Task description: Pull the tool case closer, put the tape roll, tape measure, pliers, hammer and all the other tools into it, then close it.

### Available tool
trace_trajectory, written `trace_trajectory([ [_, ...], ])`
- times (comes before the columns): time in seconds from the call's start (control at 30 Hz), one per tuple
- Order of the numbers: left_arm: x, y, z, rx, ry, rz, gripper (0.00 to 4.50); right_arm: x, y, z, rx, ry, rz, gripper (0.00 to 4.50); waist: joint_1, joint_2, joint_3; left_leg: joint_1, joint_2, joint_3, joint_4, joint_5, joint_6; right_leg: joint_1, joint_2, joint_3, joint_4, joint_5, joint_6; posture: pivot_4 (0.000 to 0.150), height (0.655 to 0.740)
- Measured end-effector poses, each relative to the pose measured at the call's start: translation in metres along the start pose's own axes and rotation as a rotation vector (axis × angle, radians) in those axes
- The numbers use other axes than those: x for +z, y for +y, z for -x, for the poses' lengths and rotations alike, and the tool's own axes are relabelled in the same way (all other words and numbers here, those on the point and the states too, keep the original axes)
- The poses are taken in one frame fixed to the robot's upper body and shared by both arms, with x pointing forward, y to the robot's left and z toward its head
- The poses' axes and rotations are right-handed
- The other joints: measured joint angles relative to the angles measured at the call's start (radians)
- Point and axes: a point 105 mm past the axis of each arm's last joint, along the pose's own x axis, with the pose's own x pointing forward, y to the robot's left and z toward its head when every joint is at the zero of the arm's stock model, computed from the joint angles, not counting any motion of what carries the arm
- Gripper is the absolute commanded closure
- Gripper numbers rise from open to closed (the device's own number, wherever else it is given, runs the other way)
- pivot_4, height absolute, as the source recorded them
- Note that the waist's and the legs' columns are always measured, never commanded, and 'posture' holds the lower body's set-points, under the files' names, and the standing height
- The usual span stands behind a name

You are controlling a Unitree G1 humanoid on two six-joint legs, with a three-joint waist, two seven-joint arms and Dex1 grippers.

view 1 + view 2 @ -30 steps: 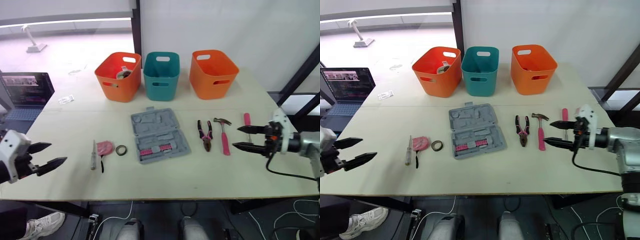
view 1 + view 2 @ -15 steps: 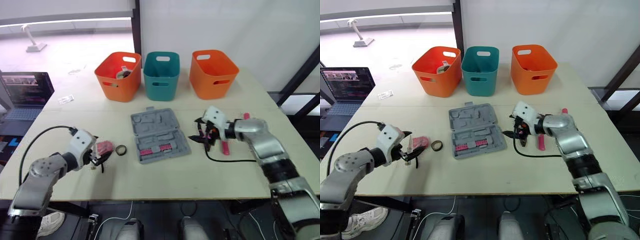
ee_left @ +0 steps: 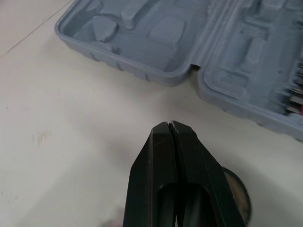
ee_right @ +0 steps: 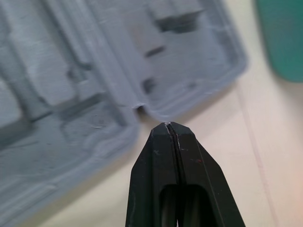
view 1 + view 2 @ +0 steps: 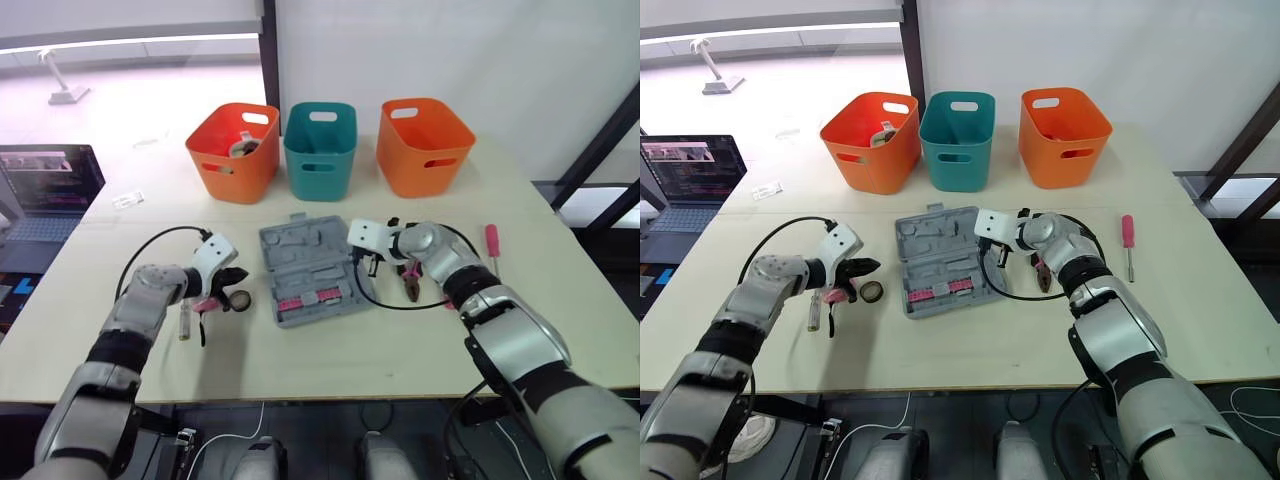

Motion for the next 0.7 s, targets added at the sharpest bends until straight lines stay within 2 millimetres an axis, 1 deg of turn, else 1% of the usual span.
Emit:
trace_trajectory([
  [0.1, 0.003, 0.007, -0.004, 0.008, 0.001, 0.001, 4.47, -0.001, -0.003, 0.000, -0.006, 0.024, 0.005, 4.50, -0.007, 0.000, 0.000, 0.000, 0.000, 0.000, 0.000, 0.000, 0.000, 0.000, 0.000, 0.000, 0.001, 0.000, 0.000, 0.150, 0.7400],
  [0.23, -0.002, 0.004, -0.013, -0.013, 0.014, 0.017, 4.47, 0.001, -0.007, 0.000, -0.017, 0.033, 0.007, 4.50, -0.020, 0.000, 0.000, 0.000, 0.000, -0.001, 0.000, 0.000, 0.000, -0.001, 0.000, 0.000, 0.003, 0.000, 0.000, 0.150, 0.7400],
  [0.33, -0.003, -0.001, -0.020, -0.031, 0.017, 0.035, 4.47, -0.001, 0.000, -0.004, 0.000, 0.038, -0.018, 4.50, -0.024, 0.000, 0.000, 0.000, 0.000, -0.001, 0.000, 0.000, 0.000, -0.002, 0.000, 0.000, 0.004, 0.000, 0.000, 0.150, 0.7400],
  [0.4, -0.003, -0.002, -0.024, -0.034, 0.015, 0.049, 4.47, 0.003, 0.005, -0.008, 0.018, 0.028, -0.028, 4.50, -0.026, 0.000, 0.000, 0.000, 0.000, -0.001, 0.000, 0.000, 0.000, -0.002, 0.000, 0.000, 0.004, 0.000, 0.000, 0.150, 0.7400],
  [0.5, -0.006, -0.005, -0.029, -0.045, 0.026, 0.074, 4.47, 0.003, 0.006, -0.009, 0.018, 0.019, -0.058, 4.50, -0.024, 0.000, 0.000, 0.000, 0.000, -0.001, 0.000, 0.000, 0.000, -0.002, 0.000, 0.000, 0.004, 0.000, 0.000, 0.150, 0.7400],
  [0.6, -0.009, -0.012, -0.035, -0.068, 0.030, 0.091, 4.47, 0.004, 0.008, -0.010, 0.026, 0.008, -0.082, 4.50, -0.025, 0.000, 0.000, 0.000, 0.000, -0.001, 0.000, 0.000, 0.000, -0.002, 0.000, 0.000, 0.004, 0.000, 0.000, 0.150, 0.7400],
  [0.7, -0.008, -0.013, -0.036, -0.074, 0.032, 0.088, 4.47, 0.005, 0.010, -0.010, 0.043, 0.001, -0.091, 4.50, -0.023, 0.000, 0.000, 0.000, 0.000, -0.001, 0.000, 0.000, 0.000, -0.002, 0.000, 0.000, 0.004, 0.000, 0.000, 0.150, 0.7400],
])
